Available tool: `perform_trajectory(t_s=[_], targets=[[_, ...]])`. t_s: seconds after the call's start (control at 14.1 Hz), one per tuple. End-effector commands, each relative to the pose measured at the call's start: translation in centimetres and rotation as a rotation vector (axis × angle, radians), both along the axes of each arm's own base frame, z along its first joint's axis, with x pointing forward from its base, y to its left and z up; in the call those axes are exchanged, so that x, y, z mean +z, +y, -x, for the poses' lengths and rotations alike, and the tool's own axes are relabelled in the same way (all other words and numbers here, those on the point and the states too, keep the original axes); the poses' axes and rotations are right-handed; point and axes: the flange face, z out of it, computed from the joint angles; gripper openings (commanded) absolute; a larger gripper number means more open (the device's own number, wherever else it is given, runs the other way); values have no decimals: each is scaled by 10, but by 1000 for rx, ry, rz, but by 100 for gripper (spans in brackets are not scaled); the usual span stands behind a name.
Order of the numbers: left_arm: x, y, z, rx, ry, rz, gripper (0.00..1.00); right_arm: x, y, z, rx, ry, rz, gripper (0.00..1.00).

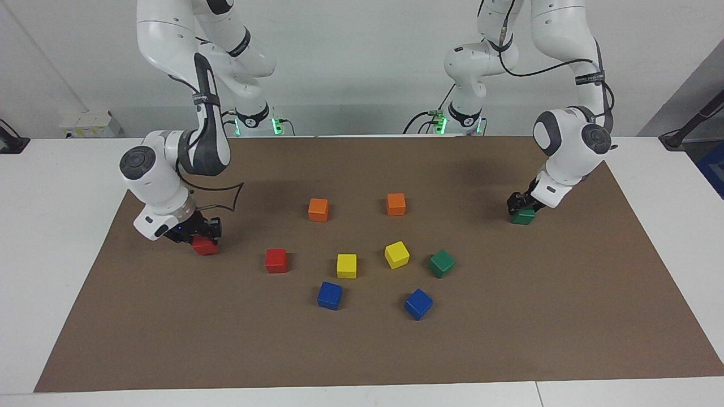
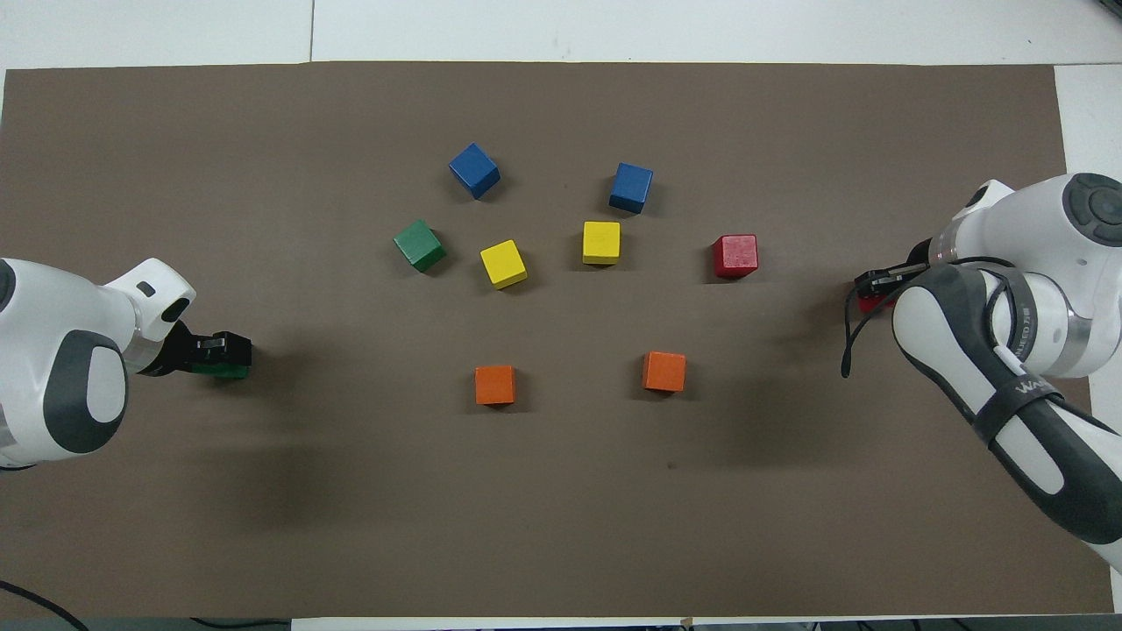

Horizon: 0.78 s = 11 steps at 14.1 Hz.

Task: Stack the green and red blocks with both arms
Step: 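Release the green cube with the left gripper while the right releases red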

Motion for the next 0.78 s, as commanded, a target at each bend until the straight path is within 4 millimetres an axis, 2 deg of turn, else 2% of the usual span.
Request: perform_trajectory(t_s=[0.0, 0.14, 0.21, 0.36, 0.71], targets=[[10, -2, 6, 6, -23, -9, 100, -1, -3, 0, 26, -19, 4, 0], [33, -9, -13, 0, -43, -9, 100, -1, -1, 0, 29, -19, 4, 0], [52, -15, -26, 5, -48, -8, 100, -1, -1, -1, 29, -23, 4, 0], [73, -34, -51, 59, -45, -11, 100, -2, 1, -1, 32, -22, 5, 0], [99, -82, -80, 207, -102, -10, 100, -8, -1, -1, 29, -19, 6, 0]])
